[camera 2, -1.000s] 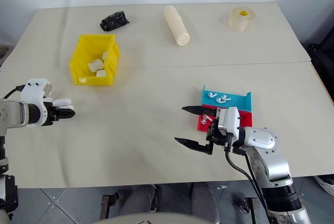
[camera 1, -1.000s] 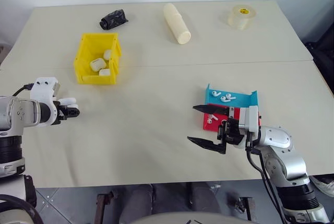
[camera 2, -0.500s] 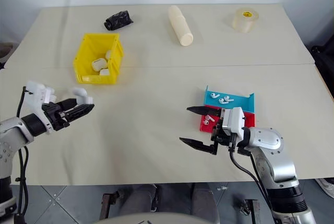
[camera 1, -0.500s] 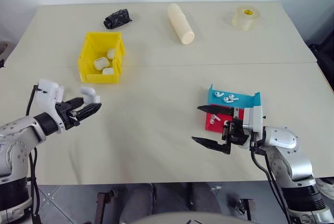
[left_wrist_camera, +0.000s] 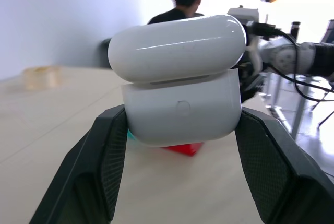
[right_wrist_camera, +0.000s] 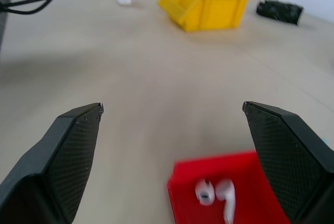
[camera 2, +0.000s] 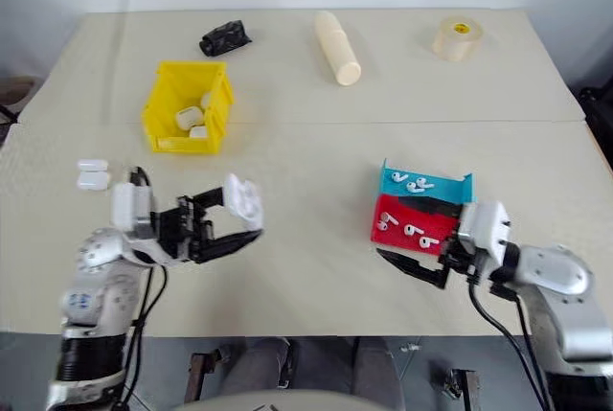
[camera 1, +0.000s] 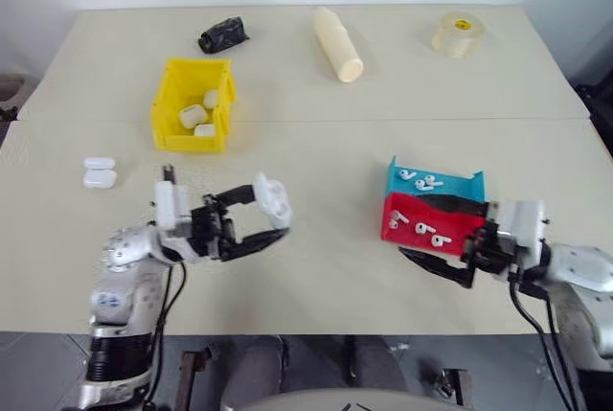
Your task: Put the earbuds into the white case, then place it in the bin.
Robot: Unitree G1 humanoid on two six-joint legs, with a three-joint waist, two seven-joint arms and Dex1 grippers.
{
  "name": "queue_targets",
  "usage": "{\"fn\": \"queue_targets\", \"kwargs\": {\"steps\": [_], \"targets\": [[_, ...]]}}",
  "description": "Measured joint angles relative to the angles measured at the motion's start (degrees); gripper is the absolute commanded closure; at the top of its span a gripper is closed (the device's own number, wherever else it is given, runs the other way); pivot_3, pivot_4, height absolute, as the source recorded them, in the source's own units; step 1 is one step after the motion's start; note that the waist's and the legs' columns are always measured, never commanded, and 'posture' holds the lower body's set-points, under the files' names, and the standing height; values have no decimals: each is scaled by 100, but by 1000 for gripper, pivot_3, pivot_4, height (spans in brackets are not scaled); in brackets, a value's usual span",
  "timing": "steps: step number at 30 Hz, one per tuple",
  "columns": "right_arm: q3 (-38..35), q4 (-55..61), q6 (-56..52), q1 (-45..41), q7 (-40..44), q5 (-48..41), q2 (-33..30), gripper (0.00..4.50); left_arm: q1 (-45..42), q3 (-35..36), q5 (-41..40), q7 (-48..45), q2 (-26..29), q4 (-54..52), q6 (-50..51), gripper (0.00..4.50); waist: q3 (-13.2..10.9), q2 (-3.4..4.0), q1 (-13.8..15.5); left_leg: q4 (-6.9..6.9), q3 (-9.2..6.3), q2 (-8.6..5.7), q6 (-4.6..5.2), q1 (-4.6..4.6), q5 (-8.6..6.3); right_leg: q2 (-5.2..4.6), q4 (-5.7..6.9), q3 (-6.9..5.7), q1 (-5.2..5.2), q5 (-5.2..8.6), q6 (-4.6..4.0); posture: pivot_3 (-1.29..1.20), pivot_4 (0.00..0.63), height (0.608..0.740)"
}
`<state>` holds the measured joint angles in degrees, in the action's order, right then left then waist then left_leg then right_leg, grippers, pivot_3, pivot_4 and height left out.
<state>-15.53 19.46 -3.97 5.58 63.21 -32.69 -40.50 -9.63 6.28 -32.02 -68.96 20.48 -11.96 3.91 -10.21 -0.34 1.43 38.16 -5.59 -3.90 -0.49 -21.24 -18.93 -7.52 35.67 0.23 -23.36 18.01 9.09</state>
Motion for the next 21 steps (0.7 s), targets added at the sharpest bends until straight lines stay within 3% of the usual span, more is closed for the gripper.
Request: {"fn": "queue_targets", "kwargs": {"steps": [8,13,17,21], "targets": [[-1611,365,59,1643,-34,-6,-130,0,-686,-825,476,-934,-824,1594,-2128,1746,-1,-4,19,2,4,-25,12,5,1,1,-9,0,14,-5,10,0,150,740],[-2093,48,251,2141,165,34,-129,0,-1003,-1014,505,-1184,-1014,2026,-2630,1746,-1,-3,0,2,6,-23,14,10,2,1,-5,1,16,-5,11,0,150,740],[-2031,61,26,2158,118,147,-343,0,-1018,-1114,493,-1194,-1041,2149,-2669,1746,0,-1,-13,4,6,-23,15,12,2,1,-3,6,16,-6,11,0,150,740],[-1453,523,-1239,1807,-375,687,-1441,0,-1012,-1207,467,-1195,-1034,2136,-2655,1746,3,4,-1,8,2,-21,16,10,3,2,-3,5,14,-6,12,0,150,740]]}}
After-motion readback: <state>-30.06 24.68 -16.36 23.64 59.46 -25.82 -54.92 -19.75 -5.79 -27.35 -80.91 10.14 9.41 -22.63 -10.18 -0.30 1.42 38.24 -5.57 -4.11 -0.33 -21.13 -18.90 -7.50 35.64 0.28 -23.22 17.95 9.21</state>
